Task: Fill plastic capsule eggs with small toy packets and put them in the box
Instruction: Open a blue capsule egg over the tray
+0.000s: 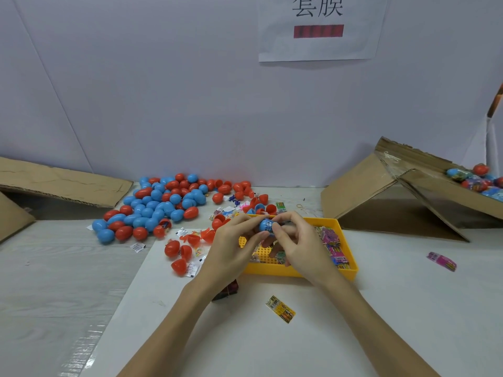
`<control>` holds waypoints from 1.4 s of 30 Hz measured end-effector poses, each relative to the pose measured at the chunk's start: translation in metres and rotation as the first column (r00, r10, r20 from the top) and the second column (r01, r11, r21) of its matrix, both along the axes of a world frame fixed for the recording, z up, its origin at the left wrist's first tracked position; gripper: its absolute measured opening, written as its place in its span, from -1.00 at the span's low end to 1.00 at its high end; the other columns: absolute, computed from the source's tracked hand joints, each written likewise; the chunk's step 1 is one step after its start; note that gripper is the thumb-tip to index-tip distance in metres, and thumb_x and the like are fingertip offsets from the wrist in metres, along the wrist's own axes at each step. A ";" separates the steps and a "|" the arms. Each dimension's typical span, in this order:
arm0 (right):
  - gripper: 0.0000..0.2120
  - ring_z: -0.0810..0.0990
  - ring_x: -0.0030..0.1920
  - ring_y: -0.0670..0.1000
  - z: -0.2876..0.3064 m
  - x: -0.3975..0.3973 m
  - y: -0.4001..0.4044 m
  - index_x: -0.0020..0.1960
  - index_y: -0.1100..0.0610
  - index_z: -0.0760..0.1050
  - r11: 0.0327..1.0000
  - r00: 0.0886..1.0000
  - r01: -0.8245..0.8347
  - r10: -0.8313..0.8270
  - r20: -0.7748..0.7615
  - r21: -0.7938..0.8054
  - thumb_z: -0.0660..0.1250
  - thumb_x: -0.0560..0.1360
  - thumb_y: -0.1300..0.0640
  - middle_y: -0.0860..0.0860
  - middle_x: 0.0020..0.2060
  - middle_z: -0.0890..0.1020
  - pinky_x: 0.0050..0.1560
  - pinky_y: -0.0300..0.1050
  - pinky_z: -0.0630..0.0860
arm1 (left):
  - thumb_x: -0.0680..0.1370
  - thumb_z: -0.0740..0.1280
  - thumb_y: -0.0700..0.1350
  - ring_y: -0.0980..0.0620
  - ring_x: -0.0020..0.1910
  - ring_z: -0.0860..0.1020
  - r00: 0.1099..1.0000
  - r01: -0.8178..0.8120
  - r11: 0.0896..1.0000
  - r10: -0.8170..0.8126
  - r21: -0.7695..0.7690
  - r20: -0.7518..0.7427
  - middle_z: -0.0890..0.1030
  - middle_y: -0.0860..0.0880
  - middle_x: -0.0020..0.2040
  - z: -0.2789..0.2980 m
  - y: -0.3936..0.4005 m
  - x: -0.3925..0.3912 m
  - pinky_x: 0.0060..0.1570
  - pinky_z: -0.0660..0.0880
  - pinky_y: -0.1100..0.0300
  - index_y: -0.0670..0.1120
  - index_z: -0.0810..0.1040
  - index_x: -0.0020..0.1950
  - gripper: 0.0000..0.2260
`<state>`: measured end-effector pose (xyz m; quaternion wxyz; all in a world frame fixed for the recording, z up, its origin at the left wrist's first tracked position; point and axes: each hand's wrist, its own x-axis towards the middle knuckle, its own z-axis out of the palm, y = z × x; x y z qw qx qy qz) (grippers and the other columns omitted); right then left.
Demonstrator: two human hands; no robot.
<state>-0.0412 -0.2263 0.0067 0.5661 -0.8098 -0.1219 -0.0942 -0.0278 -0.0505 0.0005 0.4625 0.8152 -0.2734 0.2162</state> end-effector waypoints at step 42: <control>-0.63 0.70 -0.26 0.01 0.001 0.032 -0.041 0.17 0.27 0.63 0.829 0.895 0.181 0.084 -0.438 0.529 0.20 0.72 0.00 0.13 -0.19 0.73 -0.28 -0.20 0.62 | 0.64 0.33 0.07 0.09 0.29 0.35 0.989 -0.139 0.882 0.099 0.450 0.112 0.46 0.04 0.24 -0.015 0.014 0.012 0.26 0.27 0.36 -0.03 0.57 0.35 -0.67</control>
